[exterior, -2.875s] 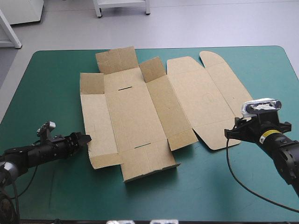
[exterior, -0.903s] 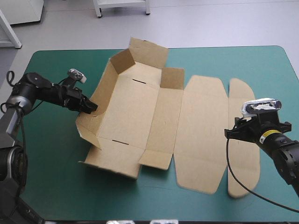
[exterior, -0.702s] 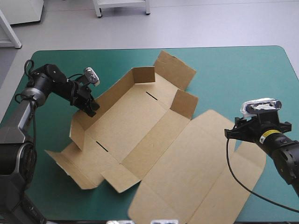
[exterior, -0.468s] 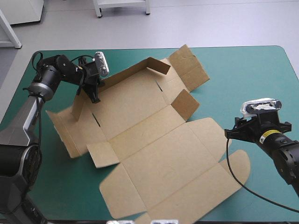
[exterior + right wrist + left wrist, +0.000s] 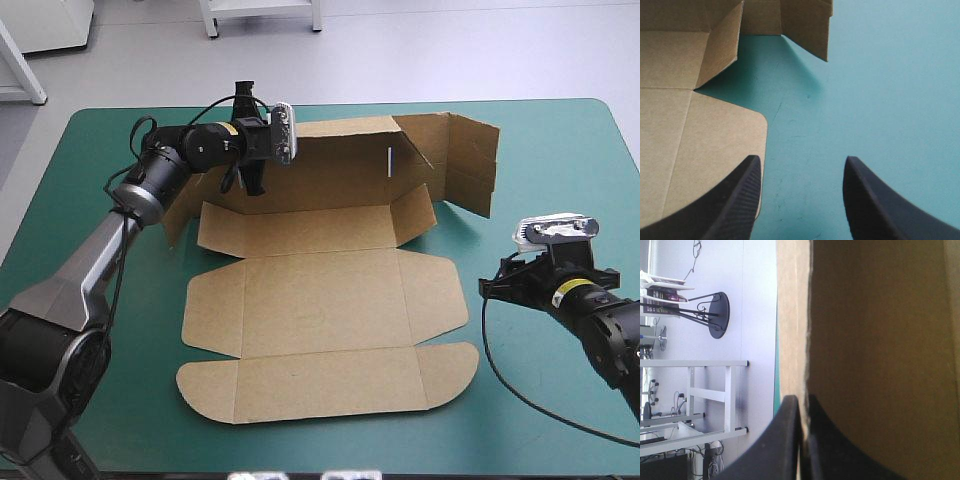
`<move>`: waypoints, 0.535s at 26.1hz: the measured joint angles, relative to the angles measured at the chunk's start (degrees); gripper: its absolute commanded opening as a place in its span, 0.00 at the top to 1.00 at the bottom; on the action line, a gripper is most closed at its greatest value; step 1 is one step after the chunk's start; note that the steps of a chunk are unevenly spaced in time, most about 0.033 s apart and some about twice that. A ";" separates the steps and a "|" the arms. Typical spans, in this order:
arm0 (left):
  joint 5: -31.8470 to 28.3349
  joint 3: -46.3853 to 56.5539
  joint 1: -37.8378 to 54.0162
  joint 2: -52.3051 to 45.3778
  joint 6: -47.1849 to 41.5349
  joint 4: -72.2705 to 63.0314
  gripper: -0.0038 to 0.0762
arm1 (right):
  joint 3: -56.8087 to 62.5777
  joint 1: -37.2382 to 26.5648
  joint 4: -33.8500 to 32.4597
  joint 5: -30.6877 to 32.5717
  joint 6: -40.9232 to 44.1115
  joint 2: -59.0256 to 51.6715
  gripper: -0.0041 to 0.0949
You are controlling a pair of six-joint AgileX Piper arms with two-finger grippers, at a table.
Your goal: Fold the box
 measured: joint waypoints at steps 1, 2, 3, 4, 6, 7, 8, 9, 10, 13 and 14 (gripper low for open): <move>-0.09 0.00 -1.07 -0.24 -2.77 2.37 0.96 | 0.00 0.00 0.09 0.35 0.37 0.56 0.47; -0.51 0.35 -2.20 -0.71 -5.96 5.34 0.96 | 0.00 0.00 0.30 0.58 0.67 1.07 0.47; -1.28 1.17 -3.36 -1.23 -9.27 8.77 0.96 | 0.00 0.00 0.66 0.59 0.99 1.54 0.47; -2.34 2.40 -4.29 -1.83 -12.07 11.67 0.96 | -0.07 0.00 0.86 0.72 1.15 1.97 0.47; -4.84 5.63 -6.55 -3.51 -19.53 18.88 0.96 | -0.80 0.00 1.23 1.62 1.21 2.90 0.47; -5.66 7.08 -7.48 -4.30 -23.26 22.45 0.96 | -1.41 0.00 1.31 2.38 1.21 3.31 0.47; -6.27 8.52 -8.61 -5.09 -26.14 25.33 0.96 | -1.99 0.00 1.37 3.06 1.09 3.75 0.47; -6.96 10.59 -9.81 -6.37 -30.39 29.68 0.96 | -2.97 0.00 1.39 4.10 0.86 4.42 0.47; -7.21 11.92 -11.03 -7.21 -33.24 32.62 0.96 | -3.68 0.00 1.44 4.73 0.59 4.89 0.47; -6.37 16.24 -16.26 -10.12 -43.00 43.60 0.96 | -8.13 0.00 1.44 7.46 -1.10 8.21 0.47; -6.53 16.36 -16.76 -10.12 -43.52 43.87 0.96 | -8.93 0.00 1.44 7.76 -1.47 9.01 0.47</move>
